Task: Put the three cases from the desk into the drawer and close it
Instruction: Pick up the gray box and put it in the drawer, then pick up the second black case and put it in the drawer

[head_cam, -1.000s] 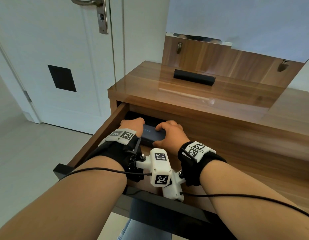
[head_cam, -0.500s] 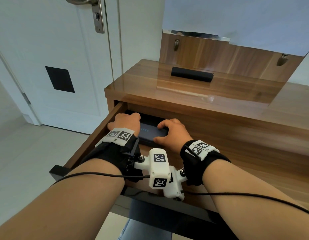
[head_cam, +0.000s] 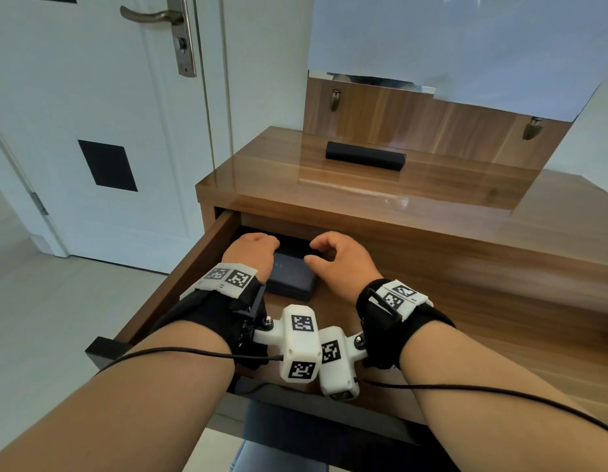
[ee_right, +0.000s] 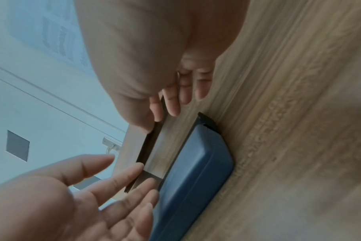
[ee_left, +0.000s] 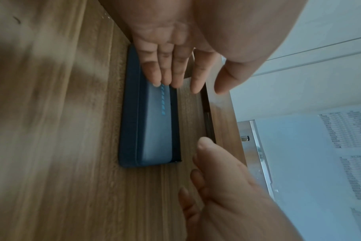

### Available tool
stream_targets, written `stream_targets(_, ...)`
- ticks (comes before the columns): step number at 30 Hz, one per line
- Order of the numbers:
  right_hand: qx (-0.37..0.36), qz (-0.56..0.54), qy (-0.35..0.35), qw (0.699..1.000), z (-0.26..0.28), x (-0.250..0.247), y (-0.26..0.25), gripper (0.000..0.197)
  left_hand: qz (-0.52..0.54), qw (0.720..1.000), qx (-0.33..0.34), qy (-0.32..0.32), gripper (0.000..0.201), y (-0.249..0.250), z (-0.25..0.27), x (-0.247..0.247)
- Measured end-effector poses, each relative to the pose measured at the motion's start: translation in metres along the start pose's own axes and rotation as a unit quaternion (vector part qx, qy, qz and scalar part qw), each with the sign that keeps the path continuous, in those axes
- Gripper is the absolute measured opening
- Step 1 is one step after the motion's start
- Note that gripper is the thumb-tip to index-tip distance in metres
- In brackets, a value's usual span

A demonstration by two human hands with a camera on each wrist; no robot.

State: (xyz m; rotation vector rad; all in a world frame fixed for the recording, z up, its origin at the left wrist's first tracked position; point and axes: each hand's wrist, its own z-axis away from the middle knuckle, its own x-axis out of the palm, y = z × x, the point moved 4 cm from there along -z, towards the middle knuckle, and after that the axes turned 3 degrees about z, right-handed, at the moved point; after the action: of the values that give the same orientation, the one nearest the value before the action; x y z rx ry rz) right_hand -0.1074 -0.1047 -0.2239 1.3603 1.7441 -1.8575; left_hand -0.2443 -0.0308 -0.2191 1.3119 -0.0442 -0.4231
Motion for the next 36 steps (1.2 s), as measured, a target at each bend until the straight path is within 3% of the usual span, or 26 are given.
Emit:
stream_targets(5,-0.041,-0.067,0.032,0.996,0.001,-0.022,-0.022,0.018,0.012,1.0,0.013,0.009,0.022,0.006,0.004,0.0)
stream_targets(7,-0.056,-0.065,0.051,0.995,-0.002,-0.036,-0.031,0.018,0.007,0.999,0.048,0.024,0.015,0.014,0.006,-0.001)
stream_targets(10,-0.068,-0.054,0.07,0.994,-0.012,-0.054,-0.04,0.018,0.033,0.994,0.098,0.04,0.02,0.032,0.012,-0.001)
stream_targets(17,-0.037,-0.035,0.126,0.991,-0.046,-0.104,-0.033,0.017,0.066,0.992,0.107,0.026,0.015,0.084,0.008,0.004)
stream_targets(23,0.052,-0.053,0.15,0.986,-0.077,-0.134,-0.007,0.03,0.079,0.988,0.127,0.022,0.021,0.114,-0.011,0.022)
stream_targets(29,0.096,0.028,0.134,0.986,-0.116,-0.149,0.014,0.047,0.033,0.986,0.166,0.004,0.029,0.133,-0.039,0.048)
stream_targets(36,0.129,0.12,0.08,0.981,-0.161,-0.15,0.035,0.073,-0.029,0.982,0.186,0.022,0.016,0.114,-0.075,0.07)
